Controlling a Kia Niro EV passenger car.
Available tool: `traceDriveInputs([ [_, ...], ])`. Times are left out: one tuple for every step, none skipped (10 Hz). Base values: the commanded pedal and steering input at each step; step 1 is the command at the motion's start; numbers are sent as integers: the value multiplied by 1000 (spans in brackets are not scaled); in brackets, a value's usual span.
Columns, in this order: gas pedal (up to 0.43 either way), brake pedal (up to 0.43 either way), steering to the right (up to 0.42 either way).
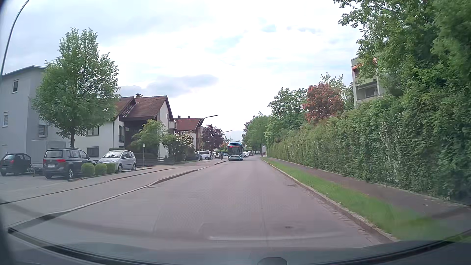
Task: Follow the waypoints while adhering to traffic rules and regulations
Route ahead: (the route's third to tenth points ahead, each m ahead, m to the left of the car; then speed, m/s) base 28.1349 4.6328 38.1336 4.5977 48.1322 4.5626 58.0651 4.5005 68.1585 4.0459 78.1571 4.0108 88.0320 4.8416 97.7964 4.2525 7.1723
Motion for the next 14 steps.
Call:
traceDriveInputs([
  [130, 0, 6],
  [130, 0, 6],
  [130, 0, 6],
  [130, 0, 6],
  [130, 0, 6],
  [130, 0, 5],
  [130, 0, 5],
  [130, 0, 5],
  [130, 0, 5],
  [130, 0, 5],
  [130, 0, 5],
  [130, 0, 5],
  [130, 0, 5],
  [130, 0, 4],
])
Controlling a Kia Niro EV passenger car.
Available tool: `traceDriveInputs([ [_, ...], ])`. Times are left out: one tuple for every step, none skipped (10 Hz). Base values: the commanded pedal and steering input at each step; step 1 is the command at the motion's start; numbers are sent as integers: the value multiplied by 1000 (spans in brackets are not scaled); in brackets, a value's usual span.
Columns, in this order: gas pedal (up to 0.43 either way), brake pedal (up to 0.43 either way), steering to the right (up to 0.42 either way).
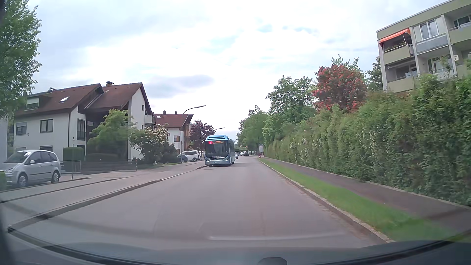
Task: Follow the waypoints while adhering to traffic rules and regulations
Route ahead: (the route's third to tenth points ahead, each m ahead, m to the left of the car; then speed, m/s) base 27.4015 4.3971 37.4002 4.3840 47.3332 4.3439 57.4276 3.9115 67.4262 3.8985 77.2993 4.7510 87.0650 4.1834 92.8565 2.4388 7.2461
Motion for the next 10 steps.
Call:
traceDriveInputs([
  [130, 0, 3],
  [130, 0, 3],
  [130, 0, 3],
  [130, 0, 3],
  [130, 0, 3],
  [130, 0, 3],
  [130, 0, 3],
  [130, 0, 3],
  [130, 0, 2],
  [130, 0, 1],
])
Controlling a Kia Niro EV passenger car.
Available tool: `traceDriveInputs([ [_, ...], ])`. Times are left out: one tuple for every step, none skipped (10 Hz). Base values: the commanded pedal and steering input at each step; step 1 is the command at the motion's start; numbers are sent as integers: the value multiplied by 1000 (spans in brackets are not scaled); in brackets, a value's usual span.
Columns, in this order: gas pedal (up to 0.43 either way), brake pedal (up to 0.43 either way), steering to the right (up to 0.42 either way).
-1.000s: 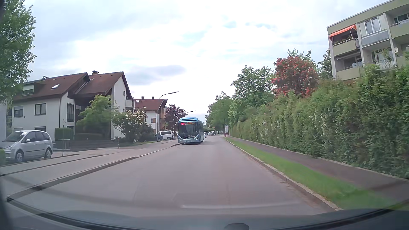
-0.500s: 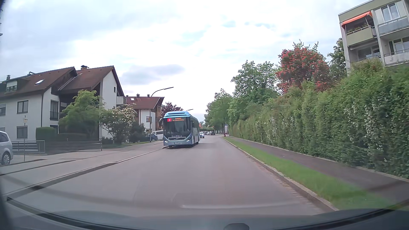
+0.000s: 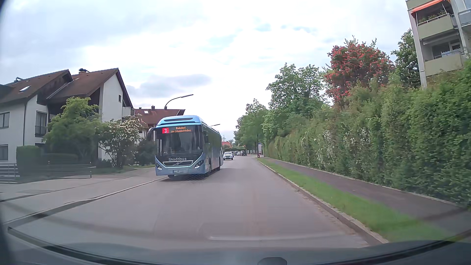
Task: Follow the waypoints while adhering to traffic rules and regulations
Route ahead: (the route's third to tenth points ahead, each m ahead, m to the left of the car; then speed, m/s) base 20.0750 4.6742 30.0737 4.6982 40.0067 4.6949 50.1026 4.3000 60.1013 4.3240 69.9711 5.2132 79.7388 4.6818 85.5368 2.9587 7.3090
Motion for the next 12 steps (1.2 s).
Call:
traceDriveInputs([
  [130, 0, 1],
  [130, 0, 1],
  [130, 0, 1],
  [130, 0, 1],
  [130, 0, 0],
  [130, 0, -5],
  [130, 0, -8],
  [130, 0, -7],
  [130, 0, -7],
  [130, 0, -4],
  [130, 0, -2],
  [130, 0, -2],
])
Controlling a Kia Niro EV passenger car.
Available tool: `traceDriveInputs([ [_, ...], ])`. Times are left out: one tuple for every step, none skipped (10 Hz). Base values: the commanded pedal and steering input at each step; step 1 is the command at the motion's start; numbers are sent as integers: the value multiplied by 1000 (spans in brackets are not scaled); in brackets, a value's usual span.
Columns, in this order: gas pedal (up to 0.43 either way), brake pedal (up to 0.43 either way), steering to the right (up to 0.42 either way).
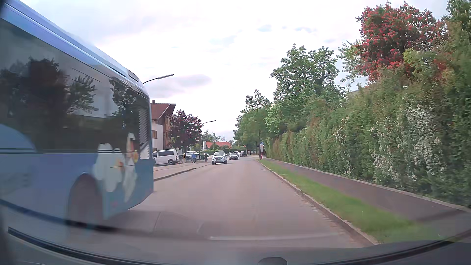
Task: Follow the waypoints while adhering to traffic rules and regulations
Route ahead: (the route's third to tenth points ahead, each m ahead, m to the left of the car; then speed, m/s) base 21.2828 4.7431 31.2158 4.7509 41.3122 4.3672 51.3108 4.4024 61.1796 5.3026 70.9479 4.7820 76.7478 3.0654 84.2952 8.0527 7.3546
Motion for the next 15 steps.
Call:
traceDriveInputs([
  [130, 0, -2],
  [130, 0, -2],
  [130, 0, -2],
  [130, 0, -2],
  [130, 0, -2],
  [130, 0, -2],
  [130, 0, -2],
  [130, 0, -2],
  [130, 0, -2],
  [130, 0, -2],
  [130, 0, -2],
  [130, 0, -2],
  [130, 0, -2],
  [130, 0, -2],
  [130, 0, -3],
])
